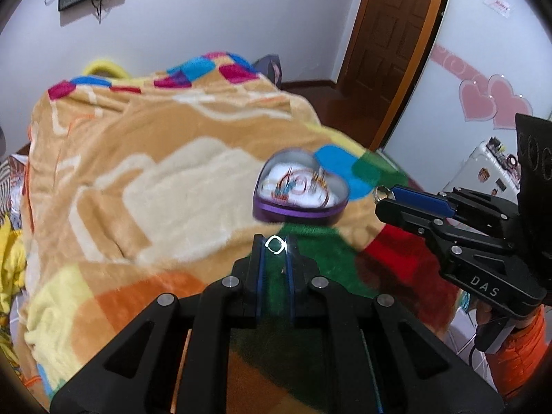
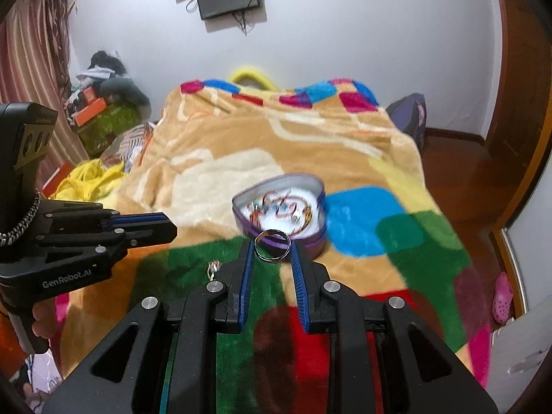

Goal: Organize jewelry
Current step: 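Carry both rings over the tin and open both tools to drop them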

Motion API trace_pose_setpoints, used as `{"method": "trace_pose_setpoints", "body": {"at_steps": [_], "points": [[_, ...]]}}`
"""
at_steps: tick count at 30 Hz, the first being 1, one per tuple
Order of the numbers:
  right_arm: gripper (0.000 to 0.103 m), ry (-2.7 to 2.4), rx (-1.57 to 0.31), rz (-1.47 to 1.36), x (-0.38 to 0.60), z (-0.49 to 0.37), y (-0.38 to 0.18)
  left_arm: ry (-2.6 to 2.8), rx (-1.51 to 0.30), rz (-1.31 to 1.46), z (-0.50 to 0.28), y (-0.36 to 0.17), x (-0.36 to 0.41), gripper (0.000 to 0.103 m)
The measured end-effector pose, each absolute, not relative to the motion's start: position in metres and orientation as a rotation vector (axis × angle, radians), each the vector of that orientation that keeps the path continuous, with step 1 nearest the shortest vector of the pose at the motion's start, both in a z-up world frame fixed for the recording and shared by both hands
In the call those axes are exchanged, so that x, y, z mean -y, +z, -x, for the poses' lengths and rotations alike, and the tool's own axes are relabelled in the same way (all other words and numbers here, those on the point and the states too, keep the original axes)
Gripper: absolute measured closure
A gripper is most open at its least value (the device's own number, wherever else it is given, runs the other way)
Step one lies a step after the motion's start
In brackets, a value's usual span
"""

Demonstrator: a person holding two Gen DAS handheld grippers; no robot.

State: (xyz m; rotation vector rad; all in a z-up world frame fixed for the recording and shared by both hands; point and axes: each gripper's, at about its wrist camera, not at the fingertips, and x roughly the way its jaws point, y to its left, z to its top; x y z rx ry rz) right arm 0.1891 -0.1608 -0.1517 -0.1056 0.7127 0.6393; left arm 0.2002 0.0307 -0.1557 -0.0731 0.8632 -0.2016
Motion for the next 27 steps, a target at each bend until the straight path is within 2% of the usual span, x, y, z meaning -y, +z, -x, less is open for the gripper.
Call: {"method": "trace_pose_setpoints", "body": {"at_steps": [14, 27], "points": [[0.083, 0.630, -0.591, 0.076, 0.162, -0.194, -0.118, -0.188, -0.755, 0.061, -0.207, -0.117, -0.029, 0.094], [0.083, 0.639, -0.644, 0.064, 0.151, -0.219, -0.141, -0.203, -0.768, 0.064, -0.243, -0.130, -0.025, 0.094]]}}
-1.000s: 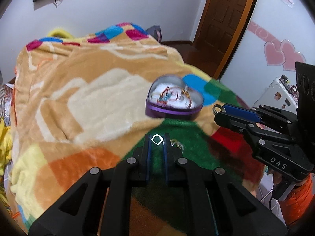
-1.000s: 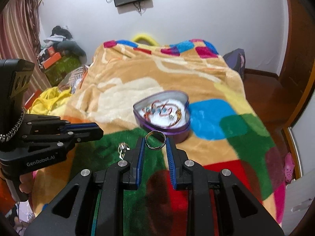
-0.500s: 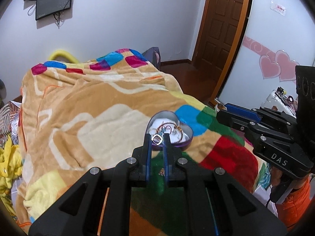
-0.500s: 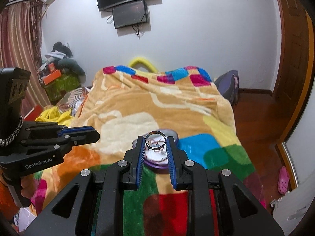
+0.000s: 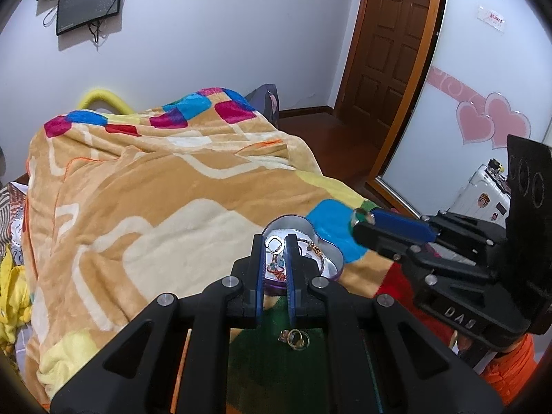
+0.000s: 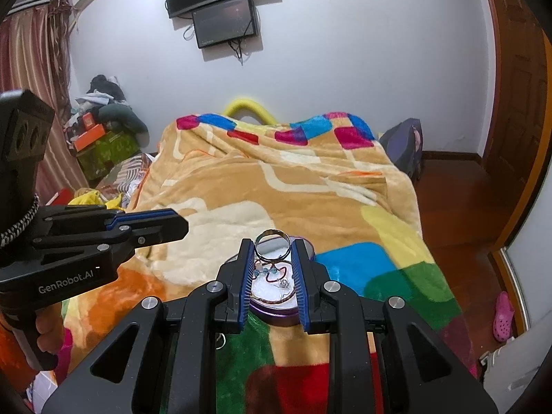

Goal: Organize jewelry
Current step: 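Carry both rings over the tin and open both tools to drop them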

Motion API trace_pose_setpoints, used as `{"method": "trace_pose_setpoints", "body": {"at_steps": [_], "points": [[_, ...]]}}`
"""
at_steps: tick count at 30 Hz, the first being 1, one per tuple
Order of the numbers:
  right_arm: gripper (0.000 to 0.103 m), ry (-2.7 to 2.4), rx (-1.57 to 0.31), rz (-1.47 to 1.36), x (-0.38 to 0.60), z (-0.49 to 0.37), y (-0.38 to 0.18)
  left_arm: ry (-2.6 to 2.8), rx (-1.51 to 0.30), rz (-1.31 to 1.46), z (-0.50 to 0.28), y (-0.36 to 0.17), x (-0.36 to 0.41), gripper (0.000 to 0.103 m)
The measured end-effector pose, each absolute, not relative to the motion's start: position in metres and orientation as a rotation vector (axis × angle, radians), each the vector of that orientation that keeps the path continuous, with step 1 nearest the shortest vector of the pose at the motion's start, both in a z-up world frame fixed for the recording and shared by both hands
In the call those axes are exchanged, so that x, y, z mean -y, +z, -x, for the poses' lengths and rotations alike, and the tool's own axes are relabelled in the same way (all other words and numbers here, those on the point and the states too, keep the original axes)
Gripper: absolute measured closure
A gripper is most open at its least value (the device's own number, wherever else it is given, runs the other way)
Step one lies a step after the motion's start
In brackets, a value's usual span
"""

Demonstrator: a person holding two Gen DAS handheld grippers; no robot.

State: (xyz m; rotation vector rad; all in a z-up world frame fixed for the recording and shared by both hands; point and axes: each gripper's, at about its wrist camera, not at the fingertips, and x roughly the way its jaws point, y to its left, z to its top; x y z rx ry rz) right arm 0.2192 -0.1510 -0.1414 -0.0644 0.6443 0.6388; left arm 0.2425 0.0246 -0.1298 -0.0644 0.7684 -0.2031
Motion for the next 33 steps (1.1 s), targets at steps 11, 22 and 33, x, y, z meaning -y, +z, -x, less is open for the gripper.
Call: {"method": "trace_pose_setpoints", "body": {"at_steps": [11, 22, 33], "points": [[0.083, 0.656, -0.742, 0.091, 0.140, -0.237, -0.170, -0.231, -0.872, 0.079, -0.273, -0.167, -0.023, 0.094], [0.083, 0.672, -0.800, 0.127, 0.133, -0.244, -0.183, -0.254, -0.923, 0.086, -0.284, -0.184, -0.021, 0.094], [0.083, 0.649, -0.825, 0.147, 0.129, -0.247, -0.184, -0.248, -0.910, 0.100, -0.280, -0.176, -0.025, 0.093]]}}
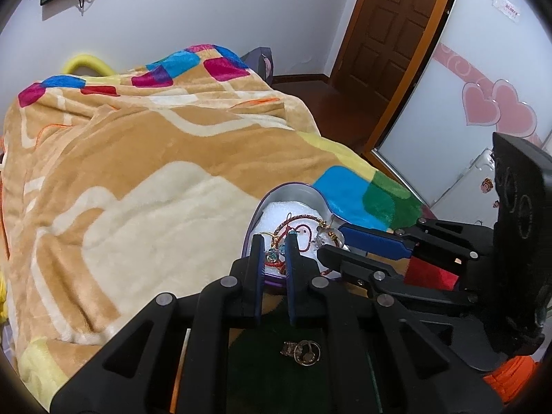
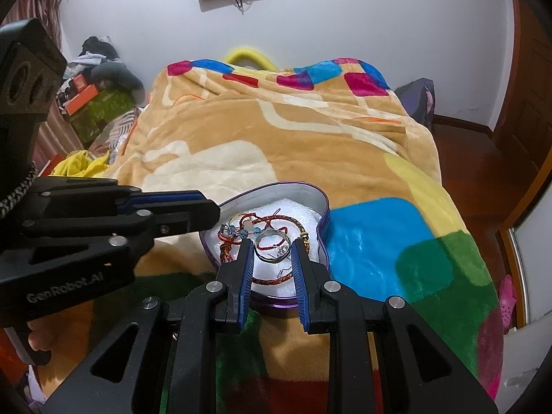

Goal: Organize jewelry

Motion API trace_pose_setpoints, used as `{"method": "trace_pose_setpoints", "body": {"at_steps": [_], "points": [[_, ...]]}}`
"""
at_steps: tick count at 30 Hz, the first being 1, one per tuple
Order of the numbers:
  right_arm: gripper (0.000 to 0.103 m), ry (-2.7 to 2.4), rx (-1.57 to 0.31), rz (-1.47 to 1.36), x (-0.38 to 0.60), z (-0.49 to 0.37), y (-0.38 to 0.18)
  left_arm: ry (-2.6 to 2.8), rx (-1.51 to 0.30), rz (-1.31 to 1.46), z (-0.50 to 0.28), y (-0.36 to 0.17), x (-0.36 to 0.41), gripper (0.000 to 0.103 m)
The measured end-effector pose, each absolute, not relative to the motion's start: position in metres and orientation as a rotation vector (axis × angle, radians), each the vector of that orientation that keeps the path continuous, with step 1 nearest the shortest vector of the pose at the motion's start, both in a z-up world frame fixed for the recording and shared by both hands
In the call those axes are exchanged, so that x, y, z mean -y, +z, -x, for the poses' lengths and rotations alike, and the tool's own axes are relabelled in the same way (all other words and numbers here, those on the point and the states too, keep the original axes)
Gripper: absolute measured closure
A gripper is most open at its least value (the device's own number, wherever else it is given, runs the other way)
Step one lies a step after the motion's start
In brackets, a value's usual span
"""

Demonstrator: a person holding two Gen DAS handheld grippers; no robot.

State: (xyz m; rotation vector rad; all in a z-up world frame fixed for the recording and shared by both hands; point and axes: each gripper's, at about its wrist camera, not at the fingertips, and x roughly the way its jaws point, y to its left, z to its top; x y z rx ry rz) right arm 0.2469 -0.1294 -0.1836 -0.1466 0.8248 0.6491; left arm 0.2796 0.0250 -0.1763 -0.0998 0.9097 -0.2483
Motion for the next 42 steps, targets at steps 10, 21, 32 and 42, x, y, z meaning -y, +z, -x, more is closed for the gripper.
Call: {"method": "trace_pose_setpoints", "body": {"at_steps": [10, 21, 32, 42], "points": [[0.077, 0.628, -0.784, 0.165, 0.131, -0.239, -0.166, -0.250, -0.863, 0.107, -0.263, -0.149, -0.029, 0.087], [0.073, 0.636, -0.726, 0.170, 0.138, -0.215, -0.139, -0.207, -0.825, 0.078, -0.228, -0.125, -0.036, 0.077], [0.068, 0.635, -0.762, 0.170, 0.141, -0.196, -0.155, -0.179, -0.886, 0.081, -0.199, -0.143, -0.045, 0.071], [0.067, 0.622, -0.854, 0.145, 0.147, -0.188, -0.186, -0.201, -0.998, 0.076, -0.204, -0.187, -0.034, 0.071]]}}
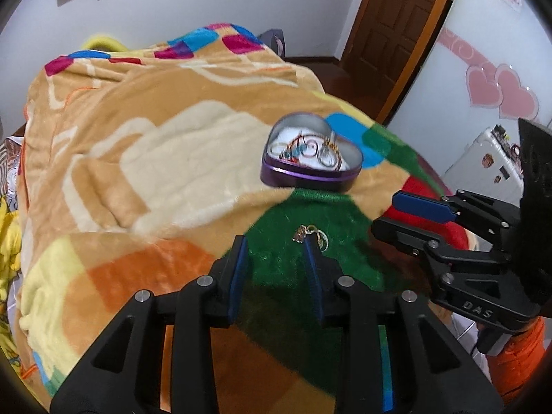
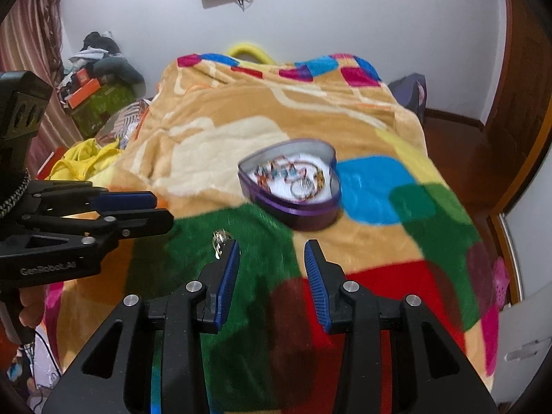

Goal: Organize jewelry

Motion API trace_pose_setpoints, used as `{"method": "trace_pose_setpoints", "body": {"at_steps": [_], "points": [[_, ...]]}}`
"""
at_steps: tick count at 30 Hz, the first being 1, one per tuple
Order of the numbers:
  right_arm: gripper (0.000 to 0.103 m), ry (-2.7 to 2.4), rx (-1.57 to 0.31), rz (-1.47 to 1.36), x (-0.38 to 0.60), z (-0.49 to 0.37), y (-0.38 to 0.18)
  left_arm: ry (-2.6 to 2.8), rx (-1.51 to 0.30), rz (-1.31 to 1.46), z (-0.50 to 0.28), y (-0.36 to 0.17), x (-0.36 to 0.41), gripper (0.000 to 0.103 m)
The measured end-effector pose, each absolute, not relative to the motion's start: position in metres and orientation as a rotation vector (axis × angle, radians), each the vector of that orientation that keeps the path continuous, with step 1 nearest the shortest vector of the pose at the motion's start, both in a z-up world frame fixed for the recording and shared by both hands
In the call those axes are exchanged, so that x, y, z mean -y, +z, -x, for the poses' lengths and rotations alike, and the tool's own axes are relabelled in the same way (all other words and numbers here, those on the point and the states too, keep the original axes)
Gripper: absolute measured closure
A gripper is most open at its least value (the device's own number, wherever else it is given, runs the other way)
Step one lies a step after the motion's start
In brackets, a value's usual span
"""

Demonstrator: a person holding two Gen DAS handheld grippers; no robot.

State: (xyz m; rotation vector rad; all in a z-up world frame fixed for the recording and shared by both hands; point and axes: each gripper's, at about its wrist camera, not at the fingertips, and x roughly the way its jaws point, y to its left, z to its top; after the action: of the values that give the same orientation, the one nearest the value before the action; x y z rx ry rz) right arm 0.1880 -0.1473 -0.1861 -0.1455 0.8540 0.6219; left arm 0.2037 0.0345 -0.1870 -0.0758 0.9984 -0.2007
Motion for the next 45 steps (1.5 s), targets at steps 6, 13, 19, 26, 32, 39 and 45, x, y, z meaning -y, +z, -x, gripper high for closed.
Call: {"method": "trace_pose_setpoints", "body": {"at_steps": [6, 13, 19, 26, 32, 39, 45], "points": [[0.067, 0.623, -0.881, 0.135, 0.152, -0.189, -0.194, -0.189, -1.060, 0.041, -0.218, -0.214, -0.027, 0.071], [0.067, 0.628, -0.904, 0.116, 0.155, -0.194, -0.202, -0.216, -1.065, 0.001, -0.227, -0.219, -0.015, 0.071], [0.067, 0.630, -0.911, 0.100, 0.158, -0.197, -0.206, -0.249, -1.066, 0.006, -0.234, -0.219, -0.006, 0.071], [0.067, 0.634, -0.916, 0.080, 0.161, -0.200, -0.207, -0.256, -1.064, 0.000, -0.242, -0.223, -0.001, 0.071], [0.067, 0.633, -0.911, 0.080, 0.159, -0.200, -0.205, -0.275, -1.046, 0.011, -0.242, -0.222, -0.001, 0.089], [0.067, 0.641, -0.905, 0.081, 0.153, -0.203, -0.203, -0.248, -1.014, 0.016, -0.230, -0.213, -0.012, 0.090], [0.067, 0.677, -0.890, 0.117, 0.134, -0.202, -0.202, -0.179, -0.977, 0.044, -0.214, -0.202, -0.039, 0.090]]}}
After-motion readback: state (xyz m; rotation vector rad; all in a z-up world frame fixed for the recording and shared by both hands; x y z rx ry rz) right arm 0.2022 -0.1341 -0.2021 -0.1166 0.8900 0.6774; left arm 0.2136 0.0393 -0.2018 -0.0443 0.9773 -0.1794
